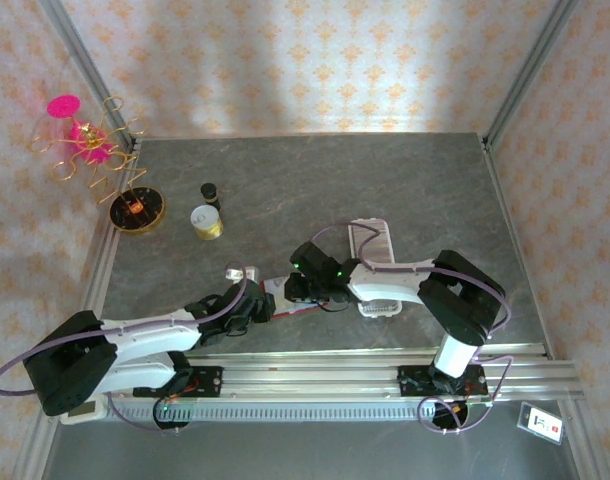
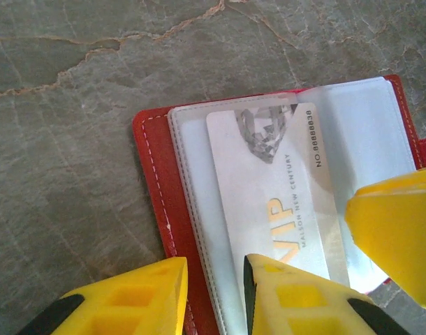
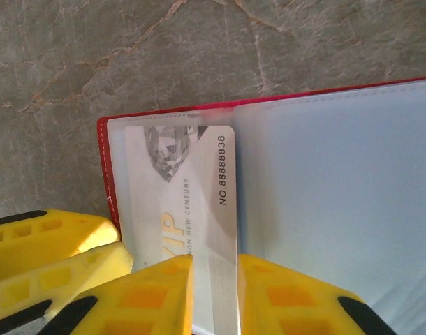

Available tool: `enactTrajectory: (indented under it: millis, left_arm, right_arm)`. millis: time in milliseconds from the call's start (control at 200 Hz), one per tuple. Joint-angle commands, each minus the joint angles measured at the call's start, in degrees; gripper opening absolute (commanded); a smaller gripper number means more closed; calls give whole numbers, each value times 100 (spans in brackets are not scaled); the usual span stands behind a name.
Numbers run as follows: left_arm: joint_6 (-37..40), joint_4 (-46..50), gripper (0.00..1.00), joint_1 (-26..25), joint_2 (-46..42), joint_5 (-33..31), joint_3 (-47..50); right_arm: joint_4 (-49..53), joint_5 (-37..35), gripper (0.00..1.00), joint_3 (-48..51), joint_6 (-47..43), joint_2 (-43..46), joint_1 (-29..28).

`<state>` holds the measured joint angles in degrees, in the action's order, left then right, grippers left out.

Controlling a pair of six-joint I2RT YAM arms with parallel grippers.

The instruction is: Put the credit cards into the card holder

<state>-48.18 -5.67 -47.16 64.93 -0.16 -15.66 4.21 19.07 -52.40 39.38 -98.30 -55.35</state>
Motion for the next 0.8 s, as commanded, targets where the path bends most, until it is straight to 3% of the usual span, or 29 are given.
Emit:
enactTrajectory:
  millis: [0,486,791]
  left_arm:
    - [-86,228,30,-30,-115,50,57]
    - [-180,-105,30,40,138,-177,66]
    - [-49,-525,30,425,454,40,99]
  right_arm:
    - [-16,-158,23,-65,9,55,-49]
    - [159,-327,15,-354,0,-399,-218]
    - [-309,-232,14,-311,260,-393,-386]
